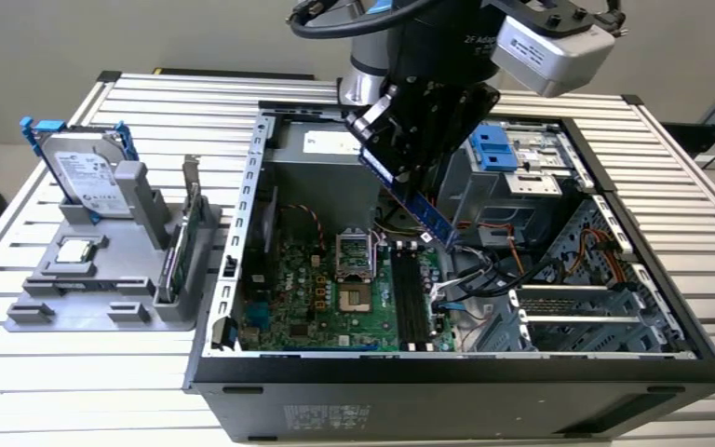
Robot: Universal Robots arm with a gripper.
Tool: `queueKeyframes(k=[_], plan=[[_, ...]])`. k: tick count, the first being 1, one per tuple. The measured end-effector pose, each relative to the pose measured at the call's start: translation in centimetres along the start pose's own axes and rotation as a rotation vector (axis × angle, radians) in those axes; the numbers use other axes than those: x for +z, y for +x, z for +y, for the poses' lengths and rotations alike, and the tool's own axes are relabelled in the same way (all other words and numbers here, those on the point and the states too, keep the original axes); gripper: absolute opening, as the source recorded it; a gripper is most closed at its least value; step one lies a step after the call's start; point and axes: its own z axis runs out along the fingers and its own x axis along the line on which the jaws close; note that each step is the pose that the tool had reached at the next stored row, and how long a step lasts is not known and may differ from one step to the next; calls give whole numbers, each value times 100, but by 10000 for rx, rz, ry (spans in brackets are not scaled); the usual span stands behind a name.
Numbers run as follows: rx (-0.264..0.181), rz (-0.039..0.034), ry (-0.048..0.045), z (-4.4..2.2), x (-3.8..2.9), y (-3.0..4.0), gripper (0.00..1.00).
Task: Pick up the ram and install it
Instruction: 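Insert the ram into the slot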
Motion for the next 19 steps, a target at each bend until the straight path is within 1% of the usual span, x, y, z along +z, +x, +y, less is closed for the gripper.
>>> queueKeyframes(k=[19], plan=[[793, 11, 15, 0, 0, 0, 0]])
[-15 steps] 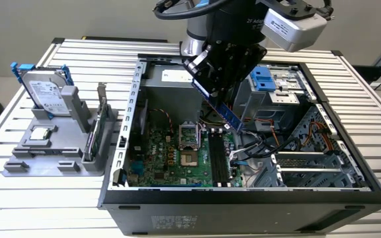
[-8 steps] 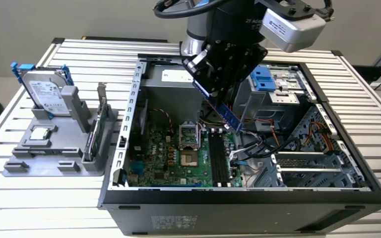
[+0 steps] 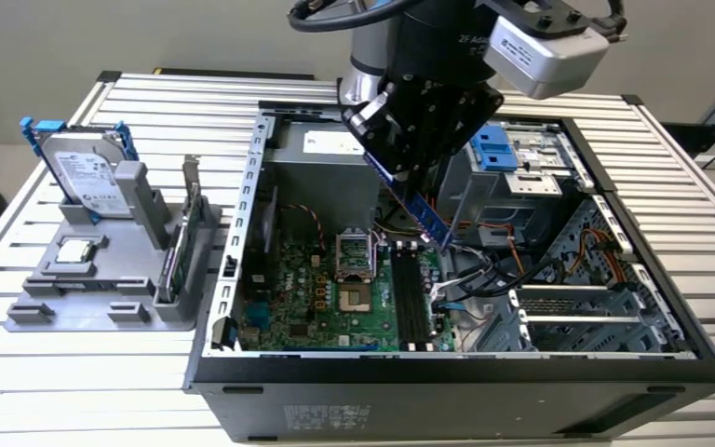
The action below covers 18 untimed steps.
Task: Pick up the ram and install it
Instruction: 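Insert the ram into the slot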
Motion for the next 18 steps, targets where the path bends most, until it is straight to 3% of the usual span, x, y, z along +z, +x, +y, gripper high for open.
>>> queueKeyframes(k=[18], plan=[[697, 10, 14, 0, 0, 0, 0]])
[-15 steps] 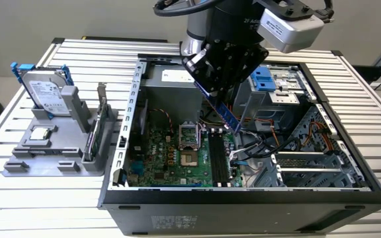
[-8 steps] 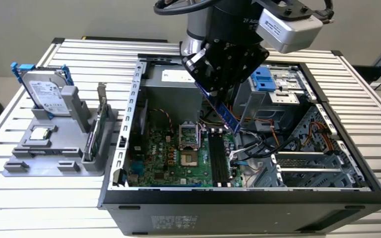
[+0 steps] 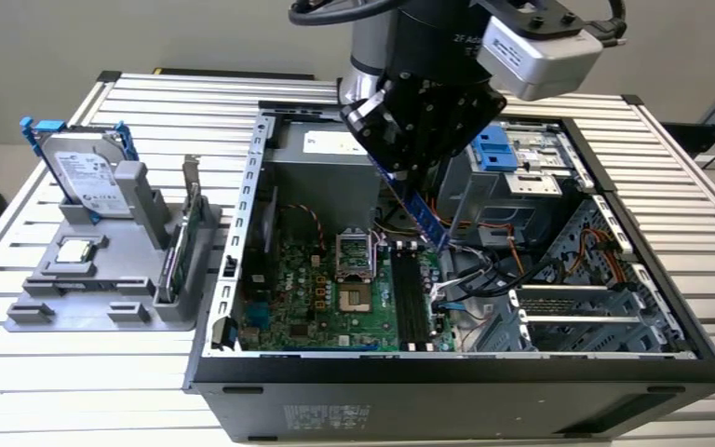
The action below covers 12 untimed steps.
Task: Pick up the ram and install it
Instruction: 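Insert the ram into the slot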
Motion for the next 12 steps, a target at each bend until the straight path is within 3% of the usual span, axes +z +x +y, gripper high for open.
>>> queueKeyframes(k=[12], plan=[[838, 13, 16, 0, 0, 0, 0]])
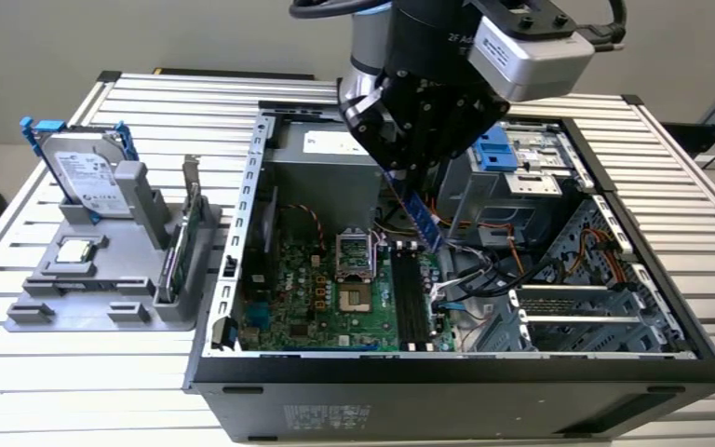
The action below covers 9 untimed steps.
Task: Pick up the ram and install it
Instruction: 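Insert the ram into the slot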
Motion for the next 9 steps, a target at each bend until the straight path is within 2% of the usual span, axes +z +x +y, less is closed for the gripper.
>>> queueKeyframes(k=[9], plan=[[658, 10, 14, 0, 0, 0, 0]])
